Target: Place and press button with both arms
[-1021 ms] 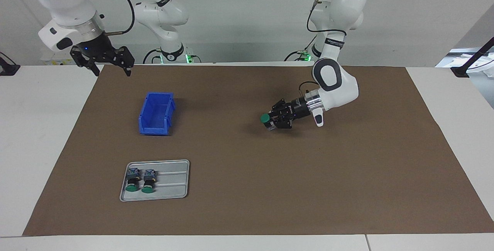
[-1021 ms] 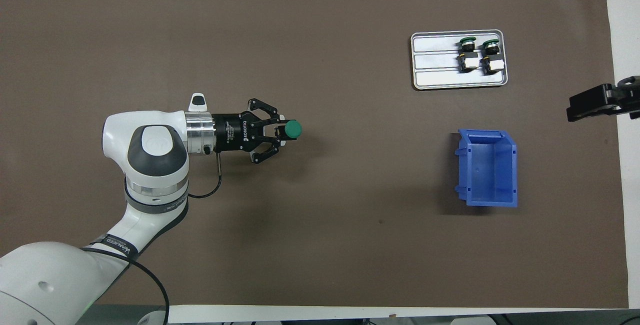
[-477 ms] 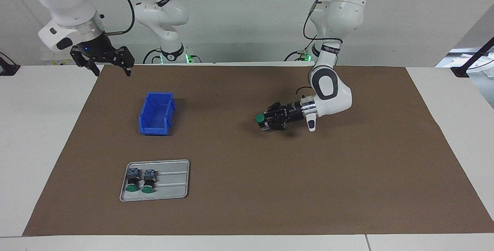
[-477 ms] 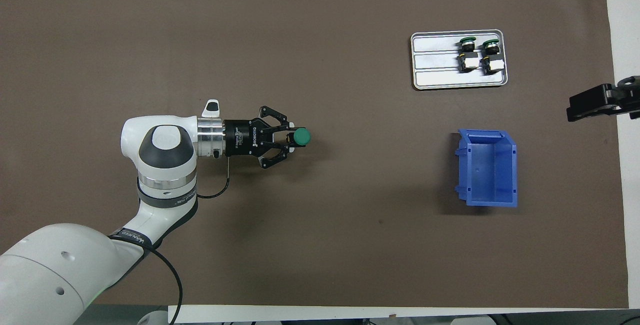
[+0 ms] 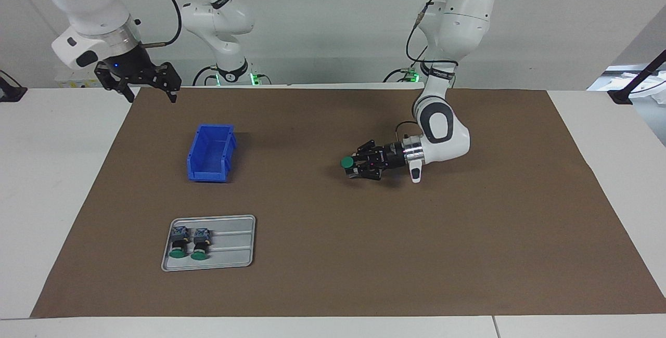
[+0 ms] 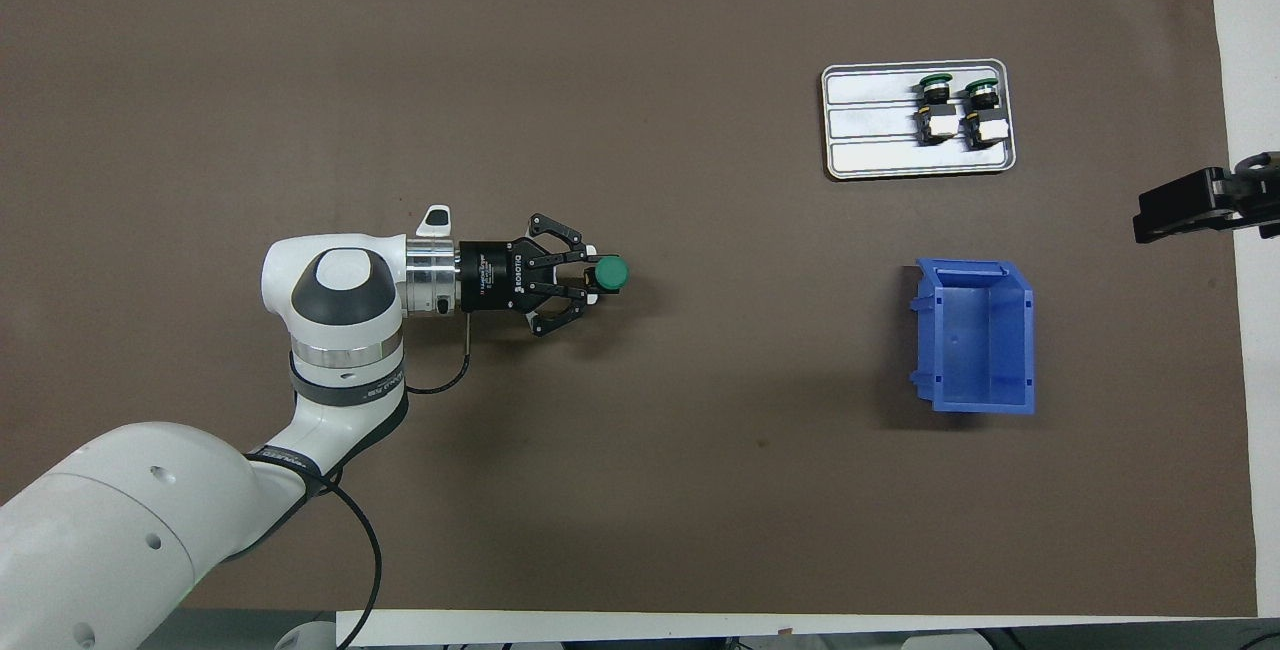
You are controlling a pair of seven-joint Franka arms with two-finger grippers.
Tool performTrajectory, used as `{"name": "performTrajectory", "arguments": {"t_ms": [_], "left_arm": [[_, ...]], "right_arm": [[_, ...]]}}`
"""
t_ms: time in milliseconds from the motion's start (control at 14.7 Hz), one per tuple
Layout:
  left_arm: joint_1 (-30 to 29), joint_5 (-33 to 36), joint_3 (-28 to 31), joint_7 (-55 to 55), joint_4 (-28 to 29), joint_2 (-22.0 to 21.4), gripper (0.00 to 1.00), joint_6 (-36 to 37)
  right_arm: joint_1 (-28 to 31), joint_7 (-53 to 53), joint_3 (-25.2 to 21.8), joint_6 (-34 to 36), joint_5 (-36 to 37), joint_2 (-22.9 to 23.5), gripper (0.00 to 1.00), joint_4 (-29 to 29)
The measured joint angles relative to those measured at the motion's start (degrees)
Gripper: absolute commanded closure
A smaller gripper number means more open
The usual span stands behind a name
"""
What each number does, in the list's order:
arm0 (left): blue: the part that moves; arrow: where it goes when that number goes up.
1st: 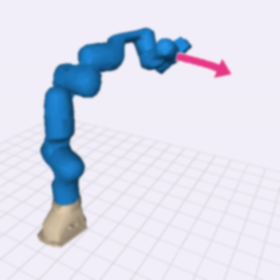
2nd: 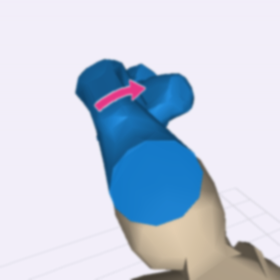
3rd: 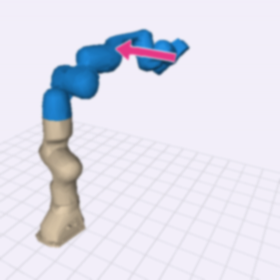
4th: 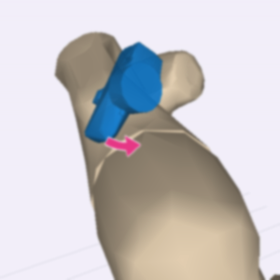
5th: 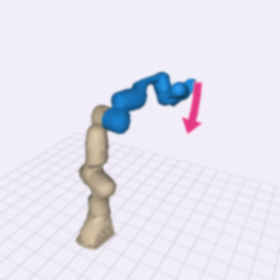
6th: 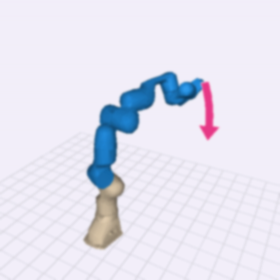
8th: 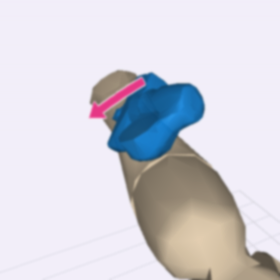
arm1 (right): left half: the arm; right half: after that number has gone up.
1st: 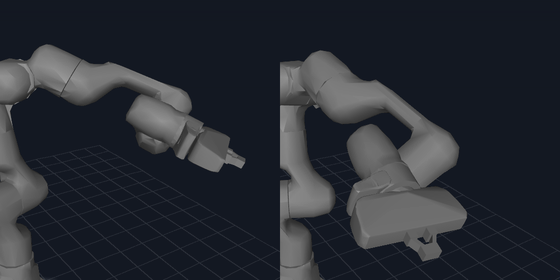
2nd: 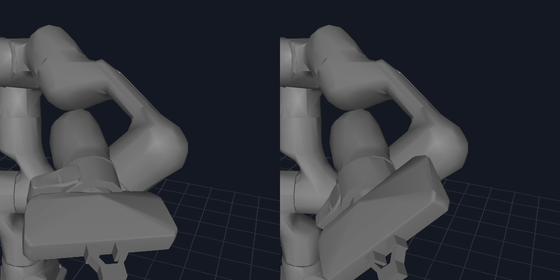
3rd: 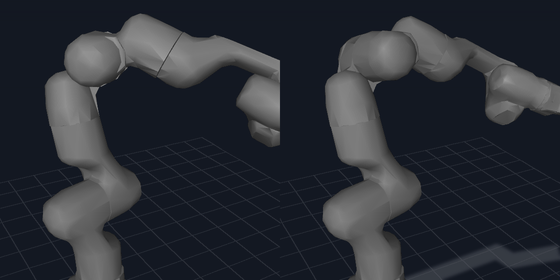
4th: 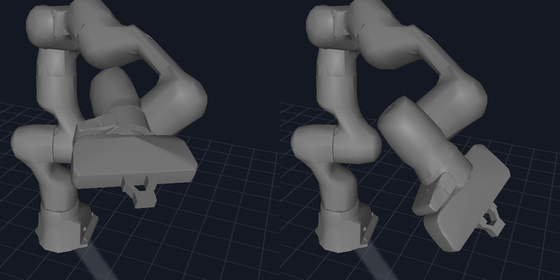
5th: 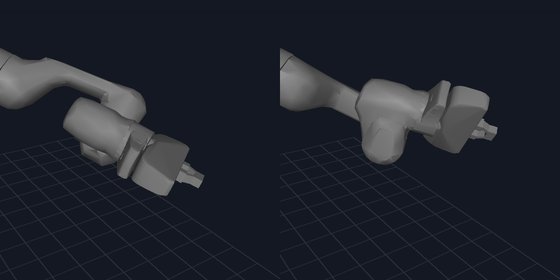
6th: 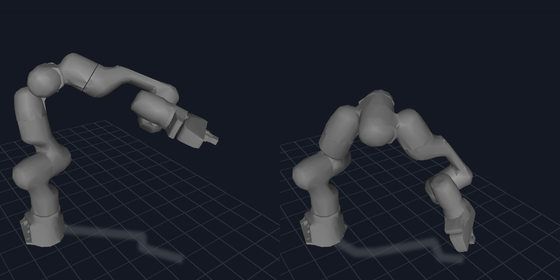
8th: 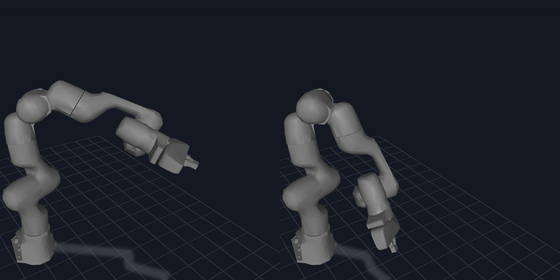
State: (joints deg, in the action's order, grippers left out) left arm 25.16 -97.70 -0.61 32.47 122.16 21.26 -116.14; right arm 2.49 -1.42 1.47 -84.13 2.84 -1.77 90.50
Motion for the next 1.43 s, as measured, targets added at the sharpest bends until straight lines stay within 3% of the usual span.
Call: {"name": "performTrajectory", "arguments": {"t_ms": [1430], "left_arm": [[1.23, -3.83, -0.40, -3.29, -0.06, 0.68, 0.97, -1.92]], "right_arm": [[-0.12, 0.00, 0.01, 0.28, 0.00, 0.00, 0.01, 0.00]]}}
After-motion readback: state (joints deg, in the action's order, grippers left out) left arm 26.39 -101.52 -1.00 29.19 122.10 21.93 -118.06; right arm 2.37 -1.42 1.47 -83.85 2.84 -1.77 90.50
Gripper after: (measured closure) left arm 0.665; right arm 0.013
